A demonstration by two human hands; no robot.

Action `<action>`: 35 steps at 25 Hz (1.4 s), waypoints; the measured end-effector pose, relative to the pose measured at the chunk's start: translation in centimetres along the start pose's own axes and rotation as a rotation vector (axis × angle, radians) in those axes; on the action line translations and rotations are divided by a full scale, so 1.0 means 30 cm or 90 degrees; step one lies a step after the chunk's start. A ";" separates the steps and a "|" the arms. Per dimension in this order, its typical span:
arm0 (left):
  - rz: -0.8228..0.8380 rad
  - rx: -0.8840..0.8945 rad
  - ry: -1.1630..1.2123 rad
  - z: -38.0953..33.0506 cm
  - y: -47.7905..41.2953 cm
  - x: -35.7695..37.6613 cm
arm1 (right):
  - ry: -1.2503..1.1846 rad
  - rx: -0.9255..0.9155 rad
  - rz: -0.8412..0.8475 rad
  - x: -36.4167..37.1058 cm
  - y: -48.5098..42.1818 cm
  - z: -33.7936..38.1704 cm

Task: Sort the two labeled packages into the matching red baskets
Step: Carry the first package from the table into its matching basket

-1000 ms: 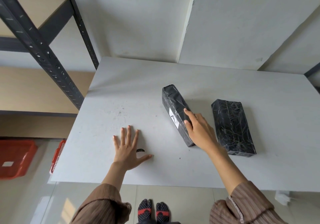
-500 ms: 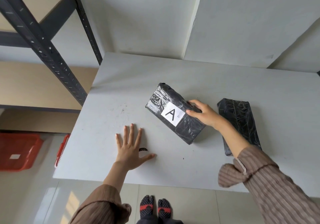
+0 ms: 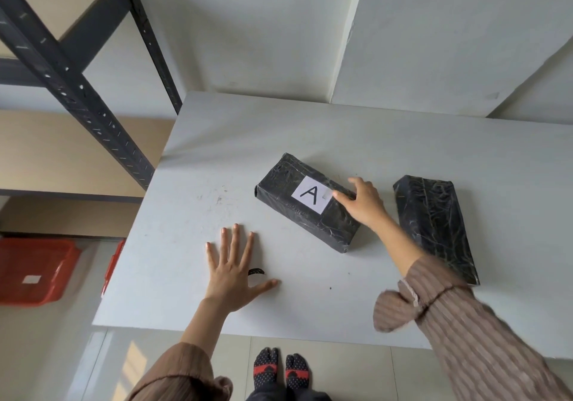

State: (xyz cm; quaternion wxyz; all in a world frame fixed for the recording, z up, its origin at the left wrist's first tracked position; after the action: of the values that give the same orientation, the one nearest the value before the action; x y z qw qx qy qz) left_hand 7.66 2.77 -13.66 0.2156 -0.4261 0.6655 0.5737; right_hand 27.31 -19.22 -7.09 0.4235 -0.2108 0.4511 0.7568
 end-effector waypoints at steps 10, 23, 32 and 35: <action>-0.022 -0.006 -0.004 0.007 -0.004 0.011 | -0.289 0.140 -0.148 0.155 0.182 -0.062; -0.017 0.001 0.001 0.013 -0.013 0.015 | -0.342 0.071 0.111 0.033 0.007 -0.039; -0.021 -0.004 -0.022 0.011 -0.009 0.010 | -0.612 0.051 0.172 0.059 0.021 -0.017; -0.030 0.002 -0.020 0.011 -0.011 0.007 | -0.655 0.036 0.177 0.067 0.045 -0.017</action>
State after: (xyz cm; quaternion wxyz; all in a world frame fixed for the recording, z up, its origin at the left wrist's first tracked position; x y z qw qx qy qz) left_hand 7.75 3.01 -14.08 0.2401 -0.4319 0.6527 0.5743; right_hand 25.04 -19.07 -8.07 0.4911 0.2611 0.2289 0.7989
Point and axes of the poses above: each hand's wrist, its own y-axis away from the middle knuckle, its own x-axis out of the palm, z = x × y, the point moved 7 cm from there along -y, towards the middle knuckle, and after that the axes turned 14 degrees about z, right-handed, at the moved point
